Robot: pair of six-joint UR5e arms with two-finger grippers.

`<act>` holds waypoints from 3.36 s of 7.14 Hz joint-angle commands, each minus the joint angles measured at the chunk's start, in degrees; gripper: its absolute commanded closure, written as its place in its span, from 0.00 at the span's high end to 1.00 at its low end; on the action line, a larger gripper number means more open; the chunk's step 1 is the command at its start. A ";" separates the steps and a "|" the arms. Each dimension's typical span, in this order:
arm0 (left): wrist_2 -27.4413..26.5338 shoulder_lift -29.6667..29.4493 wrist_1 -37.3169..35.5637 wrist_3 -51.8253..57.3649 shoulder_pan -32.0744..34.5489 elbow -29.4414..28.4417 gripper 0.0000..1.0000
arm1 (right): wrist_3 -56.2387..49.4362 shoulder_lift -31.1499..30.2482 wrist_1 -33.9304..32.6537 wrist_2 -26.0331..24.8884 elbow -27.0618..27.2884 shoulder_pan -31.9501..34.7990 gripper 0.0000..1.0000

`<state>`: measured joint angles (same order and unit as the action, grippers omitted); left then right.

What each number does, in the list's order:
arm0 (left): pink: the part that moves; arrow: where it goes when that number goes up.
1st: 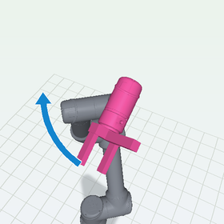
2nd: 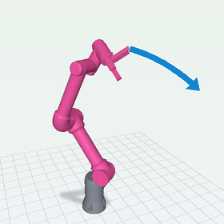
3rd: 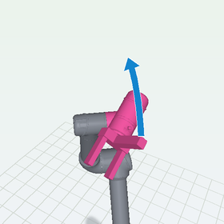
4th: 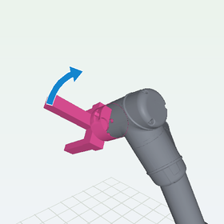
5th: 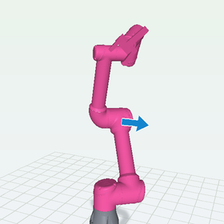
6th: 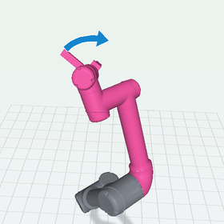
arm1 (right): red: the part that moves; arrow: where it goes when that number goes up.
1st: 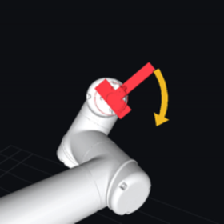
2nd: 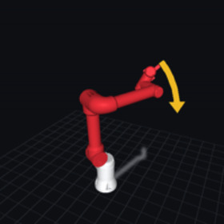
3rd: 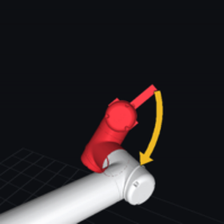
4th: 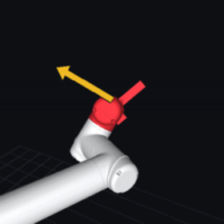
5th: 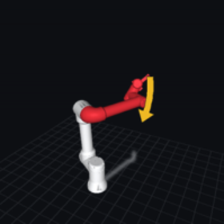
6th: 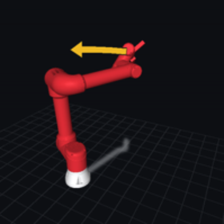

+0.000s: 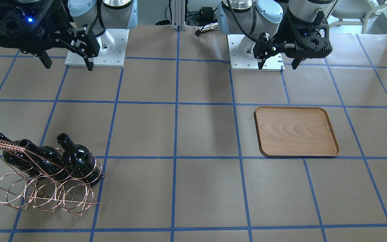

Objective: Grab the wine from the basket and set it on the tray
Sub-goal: 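Lower the right gripper onto the middle wine bottle in the copper rack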

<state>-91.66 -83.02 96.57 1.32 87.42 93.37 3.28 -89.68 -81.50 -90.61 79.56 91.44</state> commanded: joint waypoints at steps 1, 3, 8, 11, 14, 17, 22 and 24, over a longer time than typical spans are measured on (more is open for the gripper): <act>-0.10 -0.21 0.02 0.09 -0.05 0.06 1.00 | 0.06 -0.32 1.51 0.25 1.11 -0.20 1.00; 0.08 -0.21 -0.33 0.18 -0.14 0.06 1.00 | -0.12 -0.41 1.87 0.69 1.30 -0.21 1.00; 0.08 -0.21 -0.16 0.18 -0.14 0.06 1.00 | -3.86 0.64 -2.94 0.00 1.39 -7.97 1.00; -0.27 -0.12 -0.24 0.18 -0.23 0.06 1.00 | -9.26 5.82 -9.58 0.70 6.55 -14.97 1.00; -0.01 -0.56 0.02 0.26 -0.14 0.50 1.00 | -2.44 10.75 -17.98 0.79 7.54 -13.66 0.90; -0.18 -0.39 -0.24 0.18 0.12 1.46 1.00 | -3.72 13.65 -21.23 0.69 7.45 -12.77 0.86; -0.36 0.85 -1.29 0.00 1.44 1.03 1.00 | -6.62 14.53 -21.33 -0.01 7.19 -12.77 0.70; -0.27 1.19 -1.12 0.00 1.44 1.46 1.00 | -7.23 14.80 -21.41 -0.10 7.10 -12.86 0.62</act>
<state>-91.91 -82.12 95.47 1.30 88.82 94.68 -3.56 -74.98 -102.84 -90.68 86.72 78.65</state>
